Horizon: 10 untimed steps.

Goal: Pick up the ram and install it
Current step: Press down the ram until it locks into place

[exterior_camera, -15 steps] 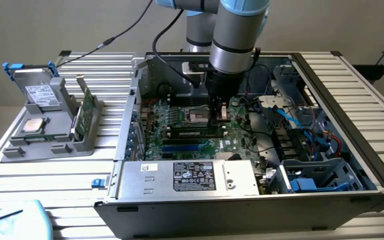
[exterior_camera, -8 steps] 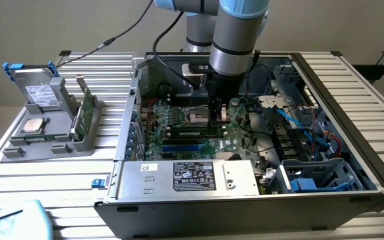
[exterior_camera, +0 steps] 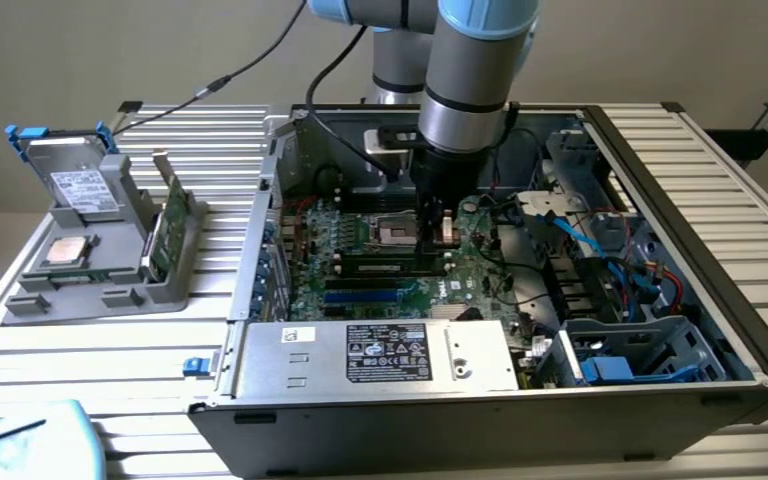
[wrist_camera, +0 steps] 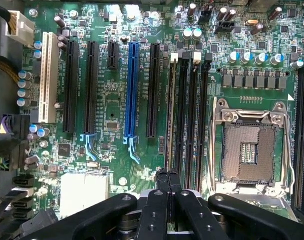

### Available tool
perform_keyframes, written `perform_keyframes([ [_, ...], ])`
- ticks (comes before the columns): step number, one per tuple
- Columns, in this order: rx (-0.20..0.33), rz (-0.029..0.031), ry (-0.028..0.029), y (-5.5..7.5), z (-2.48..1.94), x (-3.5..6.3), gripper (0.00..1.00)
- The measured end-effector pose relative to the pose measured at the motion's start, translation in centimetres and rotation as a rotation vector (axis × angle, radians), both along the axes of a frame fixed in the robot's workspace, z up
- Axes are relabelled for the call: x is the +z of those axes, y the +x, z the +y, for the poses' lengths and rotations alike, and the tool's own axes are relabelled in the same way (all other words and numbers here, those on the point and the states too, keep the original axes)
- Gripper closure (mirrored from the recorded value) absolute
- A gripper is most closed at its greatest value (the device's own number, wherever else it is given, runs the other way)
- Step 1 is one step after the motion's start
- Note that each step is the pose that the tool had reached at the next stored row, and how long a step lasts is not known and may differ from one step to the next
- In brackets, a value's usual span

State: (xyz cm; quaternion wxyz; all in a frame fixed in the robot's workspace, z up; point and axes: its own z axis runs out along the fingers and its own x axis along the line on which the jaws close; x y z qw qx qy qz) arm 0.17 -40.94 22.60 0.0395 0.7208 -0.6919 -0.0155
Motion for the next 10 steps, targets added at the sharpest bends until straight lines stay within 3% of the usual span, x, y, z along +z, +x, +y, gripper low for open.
perform_keyframes([
  [3, 0.0, -0.0011, 0.0022, 0.0, 0.03, 0.16, 0.89],
  [6, 0.0, -0.0006, 0.0005, -0.2, 0.06, 1.06, 0.89],
  [10, 0.0, -0.0006, -0.0007, -0.9, 0.3, 1.42, 0.89],
])
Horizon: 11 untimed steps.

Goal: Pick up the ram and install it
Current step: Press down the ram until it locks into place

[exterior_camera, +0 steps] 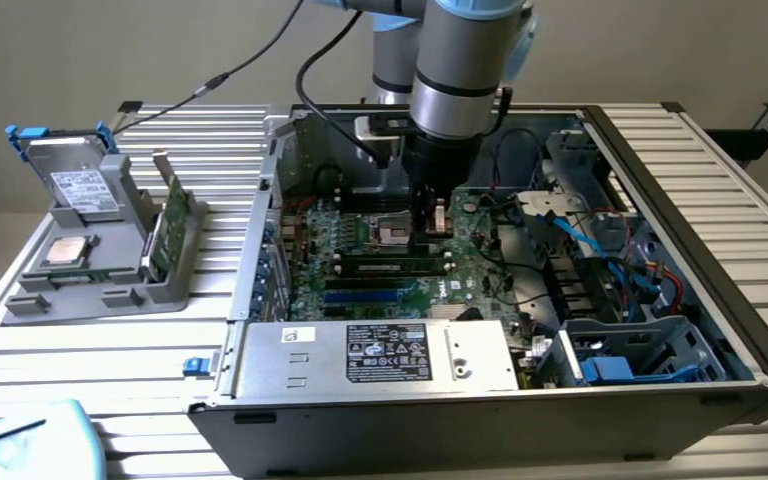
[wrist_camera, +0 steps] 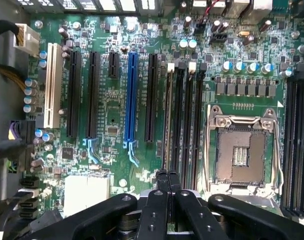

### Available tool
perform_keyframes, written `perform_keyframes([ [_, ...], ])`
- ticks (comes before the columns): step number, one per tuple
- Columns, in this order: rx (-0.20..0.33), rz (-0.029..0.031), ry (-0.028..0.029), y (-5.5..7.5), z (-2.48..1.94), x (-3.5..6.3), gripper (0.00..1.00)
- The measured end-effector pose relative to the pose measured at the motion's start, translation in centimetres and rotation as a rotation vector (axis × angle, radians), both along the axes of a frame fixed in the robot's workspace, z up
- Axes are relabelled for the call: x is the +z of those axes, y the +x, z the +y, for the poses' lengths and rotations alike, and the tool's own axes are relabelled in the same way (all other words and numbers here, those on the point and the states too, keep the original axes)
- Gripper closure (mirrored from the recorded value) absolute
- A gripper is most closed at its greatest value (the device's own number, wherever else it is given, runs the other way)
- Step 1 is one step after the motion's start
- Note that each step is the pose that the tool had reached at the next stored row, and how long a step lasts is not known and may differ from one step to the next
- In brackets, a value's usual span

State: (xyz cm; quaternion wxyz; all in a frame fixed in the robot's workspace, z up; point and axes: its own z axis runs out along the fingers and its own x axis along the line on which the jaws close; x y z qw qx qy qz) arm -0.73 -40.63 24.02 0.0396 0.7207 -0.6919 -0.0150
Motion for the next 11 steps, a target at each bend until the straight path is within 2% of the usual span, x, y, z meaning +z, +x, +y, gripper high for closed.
perform_keyframes([
  [4, 0.0, 0.0, -0.0033, -1.0, 0.34, 0.02, 0.89],
  [11, 0.0, -0.0003, -0.0032, -3.4, 0.35, 0.02, 0.89],
])
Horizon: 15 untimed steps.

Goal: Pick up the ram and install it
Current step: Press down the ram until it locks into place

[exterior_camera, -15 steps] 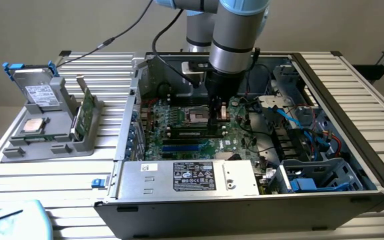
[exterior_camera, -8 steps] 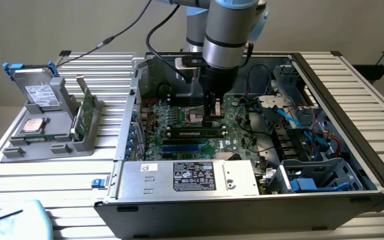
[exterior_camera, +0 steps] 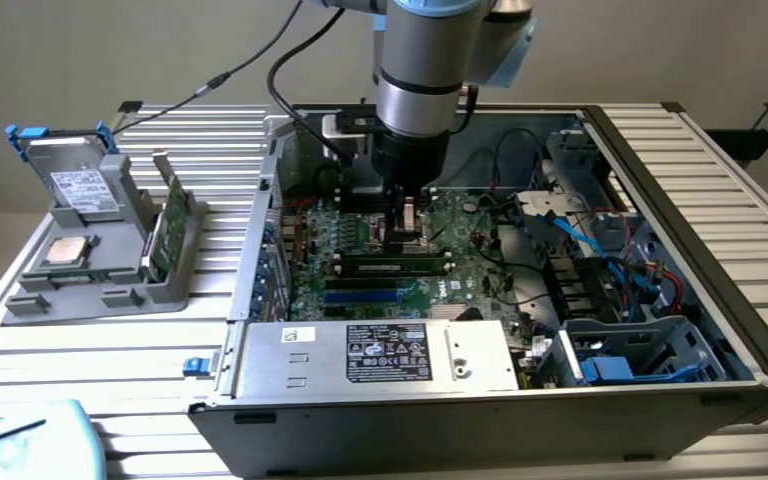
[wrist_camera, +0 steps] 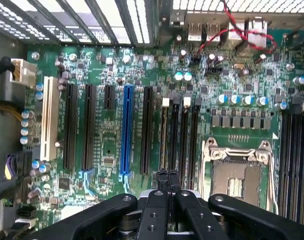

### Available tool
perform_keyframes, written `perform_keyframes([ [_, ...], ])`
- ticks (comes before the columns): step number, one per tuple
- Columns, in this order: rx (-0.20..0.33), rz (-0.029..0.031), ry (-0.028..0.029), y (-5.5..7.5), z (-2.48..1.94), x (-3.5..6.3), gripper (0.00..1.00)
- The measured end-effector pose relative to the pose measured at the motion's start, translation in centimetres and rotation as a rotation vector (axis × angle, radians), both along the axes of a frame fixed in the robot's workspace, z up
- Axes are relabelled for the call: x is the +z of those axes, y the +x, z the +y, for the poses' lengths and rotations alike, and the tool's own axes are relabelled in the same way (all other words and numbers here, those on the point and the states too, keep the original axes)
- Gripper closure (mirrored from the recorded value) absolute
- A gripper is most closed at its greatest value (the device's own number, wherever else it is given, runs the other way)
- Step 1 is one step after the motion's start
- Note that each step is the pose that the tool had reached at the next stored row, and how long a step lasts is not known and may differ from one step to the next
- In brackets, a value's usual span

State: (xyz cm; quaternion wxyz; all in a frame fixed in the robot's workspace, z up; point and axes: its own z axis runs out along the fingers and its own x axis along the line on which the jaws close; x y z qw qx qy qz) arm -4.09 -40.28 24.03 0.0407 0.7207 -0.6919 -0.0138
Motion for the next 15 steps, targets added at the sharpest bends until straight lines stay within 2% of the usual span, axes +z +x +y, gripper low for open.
perform_keyframes([
  [4, 0.0, -0.0019, 0.0, -0.1, -0.01, -0.14, 0.89],
  [11, 0.0, -0.009, 0.0, -0.1, -0.08, -0.95, 0.89],
  [15, 0.0, -0.0105, -0.0013, -0.1, -0.16, -1.34, 0.89],
])
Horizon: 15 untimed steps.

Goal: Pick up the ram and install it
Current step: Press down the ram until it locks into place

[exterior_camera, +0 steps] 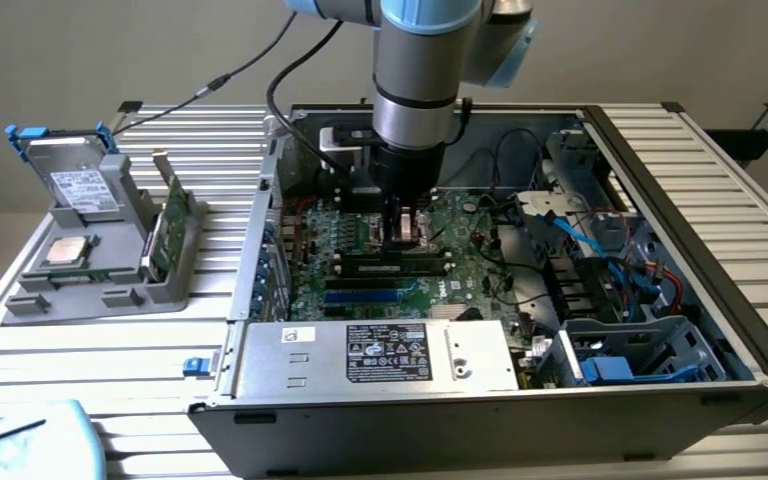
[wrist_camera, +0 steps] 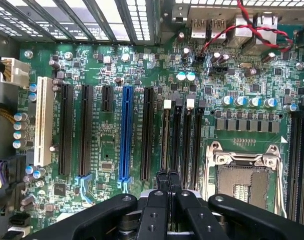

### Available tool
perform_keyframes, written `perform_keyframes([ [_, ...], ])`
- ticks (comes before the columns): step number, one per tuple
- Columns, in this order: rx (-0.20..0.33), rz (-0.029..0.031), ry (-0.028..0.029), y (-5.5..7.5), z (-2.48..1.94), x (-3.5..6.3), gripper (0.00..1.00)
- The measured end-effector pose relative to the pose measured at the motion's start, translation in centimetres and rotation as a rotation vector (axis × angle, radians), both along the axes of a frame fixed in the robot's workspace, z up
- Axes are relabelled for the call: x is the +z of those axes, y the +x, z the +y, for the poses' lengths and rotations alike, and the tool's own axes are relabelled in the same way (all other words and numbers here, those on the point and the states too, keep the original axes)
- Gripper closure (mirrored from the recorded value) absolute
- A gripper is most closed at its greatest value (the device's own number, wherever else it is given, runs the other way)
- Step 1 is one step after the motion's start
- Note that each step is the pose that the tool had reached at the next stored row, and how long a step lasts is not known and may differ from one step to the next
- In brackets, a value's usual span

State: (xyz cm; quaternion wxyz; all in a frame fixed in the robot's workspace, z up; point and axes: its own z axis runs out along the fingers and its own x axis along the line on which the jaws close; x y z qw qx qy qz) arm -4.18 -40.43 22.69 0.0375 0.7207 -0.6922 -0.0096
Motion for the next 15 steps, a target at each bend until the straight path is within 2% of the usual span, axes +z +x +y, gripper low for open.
perform_keyframes([
  [4, 0.0, -0.0008, 0.0007, 0.0, -0.03, -0.3, 0.89],
  [5, 0.0, -0.0006, 0.0012, 0.0, -0.15, -0.29, 0.89],
  [7, 0.0, -0.0009, 0.0073, 0.2, -0.43, -0.23, 0.89],
  [8, 0.0, -0.001, 0.0112, 0.2, -0.55, -0.09, 0.89],
  [10, 0.0, 0.0005, 0.0143, 0.3, -0.86, 0.43, 0.89],
  [13, 0.0, 0.0019, 0.0164, 0.6, -0.91, 1.47, 0.89],
  [15, 0.0, 0.0032, 0.0201, 1.0, -0.96, 1.99, 0.89],
])
